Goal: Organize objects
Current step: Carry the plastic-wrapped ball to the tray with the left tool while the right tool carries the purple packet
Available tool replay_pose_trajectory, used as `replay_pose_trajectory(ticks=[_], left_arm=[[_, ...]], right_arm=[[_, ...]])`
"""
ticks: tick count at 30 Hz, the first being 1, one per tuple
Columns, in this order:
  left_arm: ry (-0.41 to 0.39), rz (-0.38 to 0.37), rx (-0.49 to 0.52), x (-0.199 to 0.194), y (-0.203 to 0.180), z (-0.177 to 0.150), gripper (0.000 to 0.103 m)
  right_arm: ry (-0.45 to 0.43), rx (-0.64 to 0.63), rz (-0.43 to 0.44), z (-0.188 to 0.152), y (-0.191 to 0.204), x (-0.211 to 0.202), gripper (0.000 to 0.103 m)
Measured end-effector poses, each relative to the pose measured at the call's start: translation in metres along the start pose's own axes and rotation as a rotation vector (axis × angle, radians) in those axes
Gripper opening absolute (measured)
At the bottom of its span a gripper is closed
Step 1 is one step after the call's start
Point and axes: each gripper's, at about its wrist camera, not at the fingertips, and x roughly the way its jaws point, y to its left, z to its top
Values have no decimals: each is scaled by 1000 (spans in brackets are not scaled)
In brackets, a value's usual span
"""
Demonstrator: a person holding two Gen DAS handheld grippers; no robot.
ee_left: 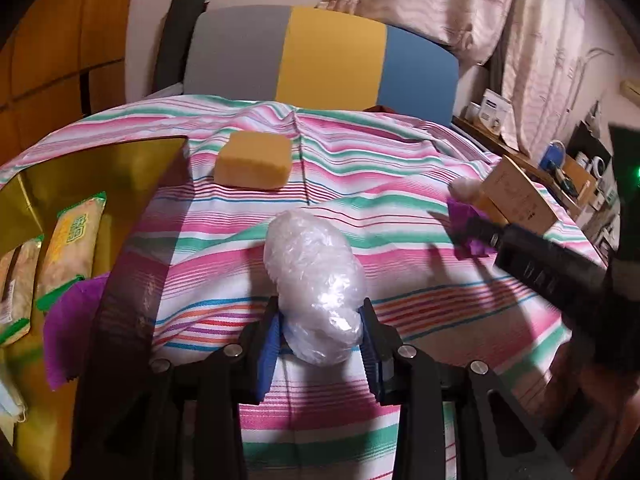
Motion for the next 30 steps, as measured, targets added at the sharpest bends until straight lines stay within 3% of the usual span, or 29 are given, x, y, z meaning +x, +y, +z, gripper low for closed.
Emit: replay_pose_trajectory(ticks=[3, 8, 9, 17, 23, 30], left_arm=[[-7, -9, -4, 1, 0, -1, 37], [-10, -34, 0, 0, 1, -2, 37], [-10, -37, 2, 0, 1, -2, 37], [6, -43, -19, -5, 2, -2, 37], [-17, -98, -44, -33, 3, 0, 37], [-68, -84, -70, -65, 25, 5, 37]], right_arm=[[30, 22, -10, 10, -7, 8, 60], [202, 31, 20, 16, -8, 50, 60], [210, 31, 21, 15, -8, 53, 52], [89, 23, 2, 4, -4, 22, 50], [17, -114, -12, 0, 28, 6, 50], [-3, -220, -5, -5, 54, 0, 50]])
